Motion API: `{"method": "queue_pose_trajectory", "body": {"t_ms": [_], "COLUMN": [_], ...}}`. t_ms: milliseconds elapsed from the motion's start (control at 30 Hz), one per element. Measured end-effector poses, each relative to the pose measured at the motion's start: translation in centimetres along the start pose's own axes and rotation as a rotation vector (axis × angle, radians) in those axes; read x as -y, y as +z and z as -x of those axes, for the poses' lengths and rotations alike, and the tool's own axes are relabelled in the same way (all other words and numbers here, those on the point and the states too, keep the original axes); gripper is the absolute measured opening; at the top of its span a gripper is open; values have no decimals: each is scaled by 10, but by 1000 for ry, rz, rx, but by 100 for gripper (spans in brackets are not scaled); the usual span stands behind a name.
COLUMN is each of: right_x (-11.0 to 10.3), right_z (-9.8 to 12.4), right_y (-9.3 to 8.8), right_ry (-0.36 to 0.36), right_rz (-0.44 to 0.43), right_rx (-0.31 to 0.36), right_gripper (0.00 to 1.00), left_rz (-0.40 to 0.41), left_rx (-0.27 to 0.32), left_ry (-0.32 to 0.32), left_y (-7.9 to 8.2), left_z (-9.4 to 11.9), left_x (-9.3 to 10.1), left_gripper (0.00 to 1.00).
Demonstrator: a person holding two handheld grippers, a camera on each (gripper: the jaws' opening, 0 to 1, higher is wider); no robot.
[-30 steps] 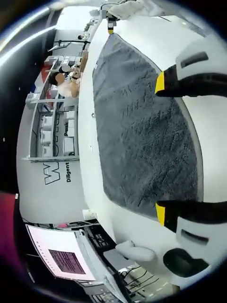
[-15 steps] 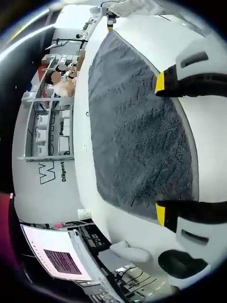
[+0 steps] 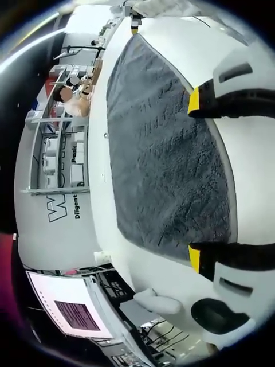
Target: Open the folded towel by lifting each exposed corner and separating the folded layers until the towel lies flat within the target outline without major curled edges
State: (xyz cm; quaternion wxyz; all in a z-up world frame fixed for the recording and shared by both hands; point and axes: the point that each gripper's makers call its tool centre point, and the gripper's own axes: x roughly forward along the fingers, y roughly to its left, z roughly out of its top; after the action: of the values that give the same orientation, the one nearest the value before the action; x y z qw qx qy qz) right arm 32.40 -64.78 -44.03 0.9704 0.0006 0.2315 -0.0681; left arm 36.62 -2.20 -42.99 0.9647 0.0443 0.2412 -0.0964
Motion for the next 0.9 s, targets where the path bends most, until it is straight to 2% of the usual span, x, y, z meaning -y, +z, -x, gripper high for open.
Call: {"method": "queue_pose_trajectory", "body": {"t_ms": [467, 900], "right_x": [8, 18], "right_z": [13, 23], "right_y": [-8, -14], "right_ry": [-12, -45], "right_rz": [-7, 6], "right_rx": [-15, -25], "right_gripper": [0, 0], "left_rz": [-2, 14], "left_rx": [-12, 0], "left_ry": [7, 26], "left_y": [-3, -1], "left_z": [3, 8], "left_x": [-2, -11], "left_gripper": [86, 85]}}
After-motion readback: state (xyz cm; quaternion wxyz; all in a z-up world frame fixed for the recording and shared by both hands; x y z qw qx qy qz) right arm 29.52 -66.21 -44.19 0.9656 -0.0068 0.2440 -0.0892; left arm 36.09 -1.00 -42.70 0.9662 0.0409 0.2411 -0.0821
